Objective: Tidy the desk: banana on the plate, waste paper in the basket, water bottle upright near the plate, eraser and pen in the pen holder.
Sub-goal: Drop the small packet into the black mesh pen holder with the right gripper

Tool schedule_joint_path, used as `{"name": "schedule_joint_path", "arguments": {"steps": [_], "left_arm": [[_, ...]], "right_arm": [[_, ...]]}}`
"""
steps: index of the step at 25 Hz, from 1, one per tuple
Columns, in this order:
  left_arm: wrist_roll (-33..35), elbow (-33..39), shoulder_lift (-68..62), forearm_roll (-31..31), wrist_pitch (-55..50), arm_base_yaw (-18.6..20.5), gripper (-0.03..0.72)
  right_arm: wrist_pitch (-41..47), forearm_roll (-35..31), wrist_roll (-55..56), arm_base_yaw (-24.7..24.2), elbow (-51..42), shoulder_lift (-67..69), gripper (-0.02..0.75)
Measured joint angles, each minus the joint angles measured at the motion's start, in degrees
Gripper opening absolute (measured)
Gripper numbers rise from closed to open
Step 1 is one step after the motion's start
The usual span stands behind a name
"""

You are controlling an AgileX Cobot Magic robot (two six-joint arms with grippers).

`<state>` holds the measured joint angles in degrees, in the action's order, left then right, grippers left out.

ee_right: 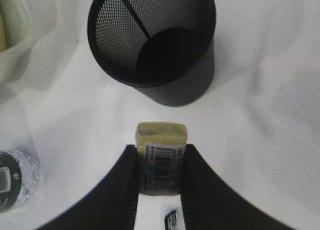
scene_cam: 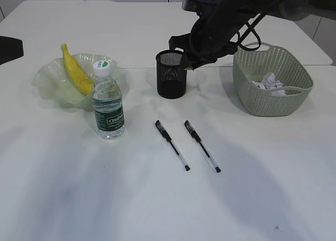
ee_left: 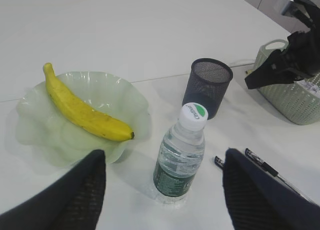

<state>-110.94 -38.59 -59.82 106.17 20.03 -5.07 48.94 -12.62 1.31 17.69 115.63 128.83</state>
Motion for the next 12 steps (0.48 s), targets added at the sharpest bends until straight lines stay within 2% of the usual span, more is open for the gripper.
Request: {"name": "schedule_joint_path", "arguments": {"steps": [12], "left_arm": [[0.00,0.00,-0.13,0.00,0.00,0.00,0.512]], "right_arm": [[-11.50,-4.78,-0.63,0.00,0.35,0.92,0.185]]}}
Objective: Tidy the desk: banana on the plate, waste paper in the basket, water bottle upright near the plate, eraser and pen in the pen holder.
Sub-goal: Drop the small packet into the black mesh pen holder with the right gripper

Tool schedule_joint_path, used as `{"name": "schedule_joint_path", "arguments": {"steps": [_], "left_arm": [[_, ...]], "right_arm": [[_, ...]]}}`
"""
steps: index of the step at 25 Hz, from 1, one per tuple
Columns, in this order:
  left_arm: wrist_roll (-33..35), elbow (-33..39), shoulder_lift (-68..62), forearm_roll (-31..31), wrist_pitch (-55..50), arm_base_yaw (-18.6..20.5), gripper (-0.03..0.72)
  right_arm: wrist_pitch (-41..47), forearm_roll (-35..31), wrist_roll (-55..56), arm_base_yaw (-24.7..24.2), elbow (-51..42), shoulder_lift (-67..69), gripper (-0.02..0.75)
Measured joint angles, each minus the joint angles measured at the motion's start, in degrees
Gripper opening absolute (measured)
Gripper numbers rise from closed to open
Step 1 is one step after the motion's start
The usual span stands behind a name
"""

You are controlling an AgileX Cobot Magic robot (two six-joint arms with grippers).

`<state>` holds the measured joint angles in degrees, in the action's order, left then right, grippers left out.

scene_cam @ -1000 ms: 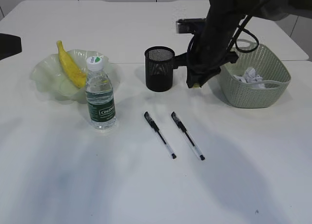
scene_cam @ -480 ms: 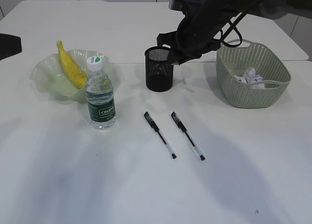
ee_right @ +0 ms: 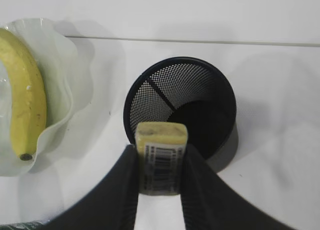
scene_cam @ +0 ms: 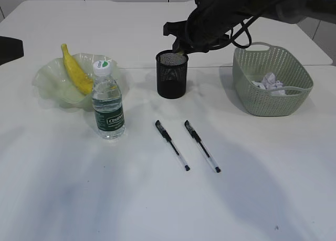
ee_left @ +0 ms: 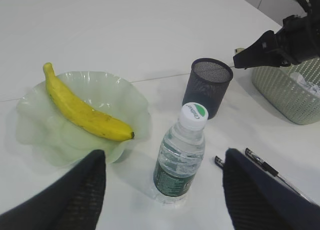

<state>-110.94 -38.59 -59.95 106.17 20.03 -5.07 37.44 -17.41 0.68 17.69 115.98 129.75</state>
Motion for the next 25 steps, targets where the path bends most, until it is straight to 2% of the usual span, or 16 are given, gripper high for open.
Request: {"name": "schedule_joint_path", "arguments": {"steps": [12,25], "left_arm": [[0.00,0.00,0.00,0.00,0.00,0.00,0.512],[0.00,0.00,0.00,0.00,0.00,0.00,0.512]], "right_arm": [[-3.02,-3.41,-0.68,0.00,5.91,5.59,0.185],[-5.12,-3.77,-0.68,0.00,8.40,7.52,0.186]]}}
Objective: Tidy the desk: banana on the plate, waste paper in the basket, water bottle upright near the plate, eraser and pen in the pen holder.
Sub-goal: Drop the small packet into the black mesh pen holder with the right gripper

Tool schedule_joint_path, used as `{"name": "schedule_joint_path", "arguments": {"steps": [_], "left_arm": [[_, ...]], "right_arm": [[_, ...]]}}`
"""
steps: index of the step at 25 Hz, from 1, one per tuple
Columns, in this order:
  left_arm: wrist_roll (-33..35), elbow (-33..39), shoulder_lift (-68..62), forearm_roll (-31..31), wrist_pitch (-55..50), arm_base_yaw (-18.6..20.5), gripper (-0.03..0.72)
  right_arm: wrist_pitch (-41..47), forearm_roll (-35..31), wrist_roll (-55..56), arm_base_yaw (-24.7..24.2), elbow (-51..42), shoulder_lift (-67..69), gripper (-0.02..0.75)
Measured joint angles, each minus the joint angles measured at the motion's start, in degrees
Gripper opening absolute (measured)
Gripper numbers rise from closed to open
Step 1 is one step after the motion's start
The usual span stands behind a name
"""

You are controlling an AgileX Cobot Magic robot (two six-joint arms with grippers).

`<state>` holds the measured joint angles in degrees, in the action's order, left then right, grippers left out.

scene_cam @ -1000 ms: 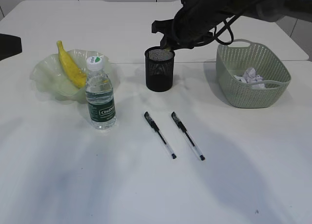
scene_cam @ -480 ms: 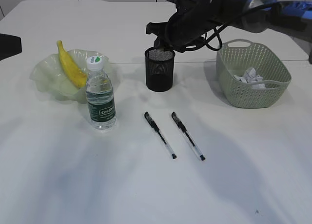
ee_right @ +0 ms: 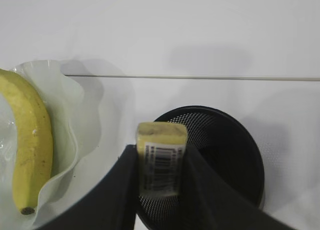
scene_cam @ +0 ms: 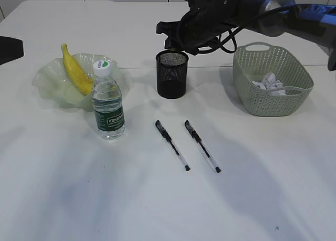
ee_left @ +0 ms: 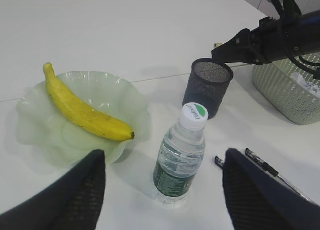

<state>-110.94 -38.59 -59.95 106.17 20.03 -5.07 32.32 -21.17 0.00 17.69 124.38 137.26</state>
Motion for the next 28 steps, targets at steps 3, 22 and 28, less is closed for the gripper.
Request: {"name": "schedule_joint_path", "arguments": {"steps": [3,22,28], "left_arm": [[0.00,0.00,0.00,0.00,0.00,0.00,0.512],[0.00,0.00,0.00,0.00,0.00,0.00,0.512],[0.00,0.00,0.00,0.00,0.00,0.00,0.512]], "right_arm": [[-0.02,0.00,0.00,0.00,0.00,0.00,0.189],[-1.66,0.00,0.00,0.00,0.00,0.00,0.284],[-0.94,0.00,0.00,0.00,0.13,0.00,0.295]]}}
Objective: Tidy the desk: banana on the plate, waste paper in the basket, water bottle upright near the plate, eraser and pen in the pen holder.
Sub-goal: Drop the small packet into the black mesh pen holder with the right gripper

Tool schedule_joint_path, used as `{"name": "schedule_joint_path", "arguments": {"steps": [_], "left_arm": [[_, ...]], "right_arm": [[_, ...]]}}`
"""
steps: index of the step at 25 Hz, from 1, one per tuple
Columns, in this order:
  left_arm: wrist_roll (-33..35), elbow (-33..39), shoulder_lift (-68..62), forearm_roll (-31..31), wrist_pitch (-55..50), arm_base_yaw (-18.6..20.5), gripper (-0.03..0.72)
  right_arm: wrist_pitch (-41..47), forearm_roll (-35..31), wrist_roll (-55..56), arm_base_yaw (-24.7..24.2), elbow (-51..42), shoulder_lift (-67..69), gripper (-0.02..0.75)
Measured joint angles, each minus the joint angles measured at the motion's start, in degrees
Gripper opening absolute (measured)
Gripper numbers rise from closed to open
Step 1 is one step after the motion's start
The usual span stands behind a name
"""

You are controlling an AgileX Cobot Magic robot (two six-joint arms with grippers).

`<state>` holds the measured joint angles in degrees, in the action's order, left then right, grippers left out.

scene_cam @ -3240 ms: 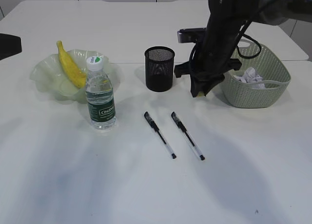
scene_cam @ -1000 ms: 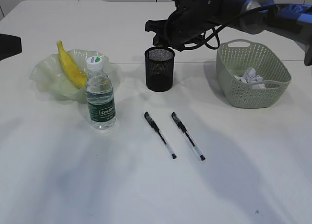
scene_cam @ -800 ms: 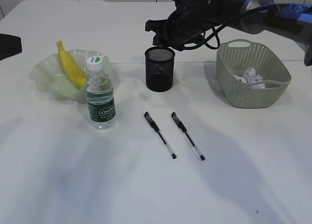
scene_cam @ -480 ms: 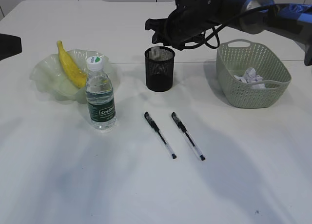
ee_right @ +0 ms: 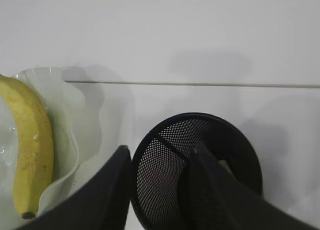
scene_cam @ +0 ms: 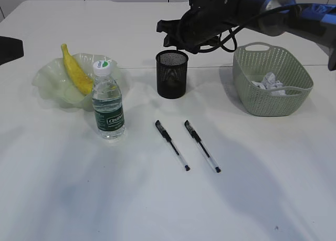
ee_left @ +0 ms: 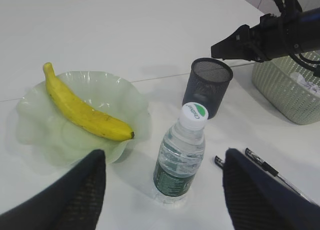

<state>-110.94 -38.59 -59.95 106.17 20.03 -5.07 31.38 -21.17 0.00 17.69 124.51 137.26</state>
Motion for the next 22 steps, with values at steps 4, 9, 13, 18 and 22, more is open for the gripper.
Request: {"name": "schedule_joint_path", "arguments": {"steps": [4,9,13,18,22], "left_arm": [[0.00,0.00,0.00,0.00,0.00,0.00,0.512],[0.00,0.00,0.00,0.00,0.00,0.00,0.512],[0.00,0.00,0.00,0.00,0.00,0.00,0.512],[0.00,0.00,0.00,0.00,0.00,0.00,0.512],[0.00,0.00,0.00,0.00,0.00,0.00,0.512]], "right_arm": [[3.43,0.00,0.00,0.00,0.11,0.00,0.295],[10.73,0.11,0.00,0.00,1.77,0.00,0.295],[16.97,1.85,0.00,0.00,5.57,0.00,0.295],[26.21,6.14,0.34,0.00,12.32,0.00,0.295],[34.97,8.23,0.34,0.00,16.24,0.00,0.295]]}}
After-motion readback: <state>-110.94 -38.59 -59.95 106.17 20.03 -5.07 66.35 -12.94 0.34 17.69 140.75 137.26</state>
